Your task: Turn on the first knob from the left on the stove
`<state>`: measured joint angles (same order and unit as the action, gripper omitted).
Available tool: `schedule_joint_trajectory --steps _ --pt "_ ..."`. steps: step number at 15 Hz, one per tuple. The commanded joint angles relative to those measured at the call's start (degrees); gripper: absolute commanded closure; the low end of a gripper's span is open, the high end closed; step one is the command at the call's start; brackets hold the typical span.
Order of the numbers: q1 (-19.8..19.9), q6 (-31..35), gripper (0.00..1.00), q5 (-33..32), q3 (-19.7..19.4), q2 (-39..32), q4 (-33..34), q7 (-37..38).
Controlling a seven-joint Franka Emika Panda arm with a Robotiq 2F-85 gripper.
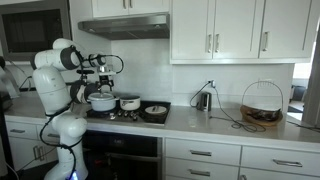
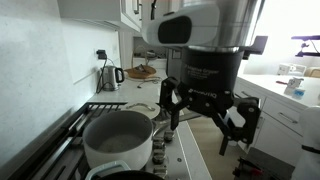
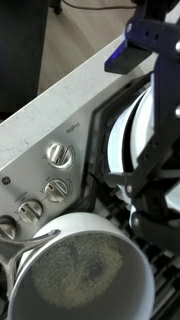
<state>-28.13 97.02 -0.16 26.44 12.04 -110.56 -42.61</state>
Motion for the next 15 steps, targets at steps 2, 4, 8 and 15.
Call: schedule_joint_trajectory --steps 2,4,8,15 --pt "0.39 8.16 0.0 2.67 -2.26 6.9 -6.61 8.08" --pt "-0.34 6.61 0.0 1.59 -2.45 4.3 -4.02 7.09" --pt "-0.51 9.38 0.0 1.85 -2.94 6.12 -6.6 9.34" --pt "-0.53 9.57 0.0 1.91 -2.96 6.22 -6.84 9.37"
